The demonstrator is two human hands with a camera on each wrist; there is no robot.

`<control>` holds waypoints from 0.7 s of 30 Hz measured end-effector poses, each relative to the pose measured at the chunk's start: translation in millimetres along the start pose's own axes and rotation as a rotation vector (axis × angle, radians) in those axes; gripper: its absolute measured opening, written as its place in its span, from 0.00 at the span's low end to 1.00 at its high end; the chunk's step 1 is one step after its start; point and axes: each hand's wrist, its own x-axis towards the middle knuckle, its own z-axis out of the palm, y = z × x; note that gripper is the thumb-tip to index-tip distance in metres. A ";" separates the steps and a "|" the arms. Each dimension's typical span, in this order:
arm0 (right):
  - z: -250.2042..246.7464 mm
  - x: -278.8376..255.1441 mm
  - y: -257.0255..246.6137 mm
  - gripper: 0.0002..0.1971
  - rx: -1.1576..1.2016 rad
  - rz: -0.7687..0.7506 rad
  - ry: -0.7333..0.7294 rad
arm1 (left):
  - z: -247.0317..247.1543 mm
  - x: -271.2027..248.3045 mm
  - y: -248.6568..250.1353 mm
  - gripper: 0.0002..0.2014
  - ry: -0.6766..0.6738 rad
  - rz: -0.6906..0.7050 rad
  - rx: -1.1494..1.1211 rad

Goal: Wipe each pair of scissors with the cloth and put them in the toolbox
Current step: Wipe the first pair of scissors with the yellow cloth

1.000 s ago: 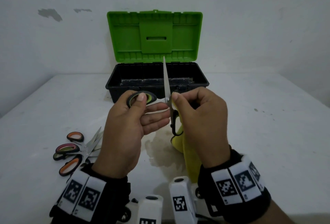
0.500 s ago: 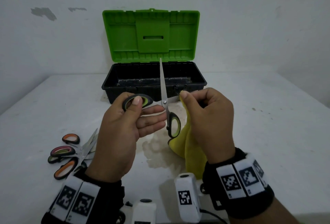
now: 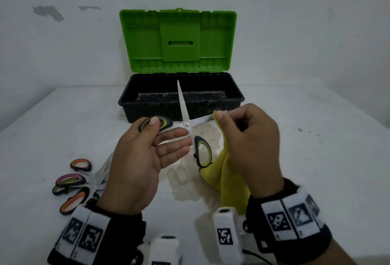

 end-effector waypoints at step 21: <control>8.3 -5.3 2.4 0.09 -0.041 -0.039 -0.014 | 2.6 -3.8 8.2 0.12 -0.053 -0.102 -0.051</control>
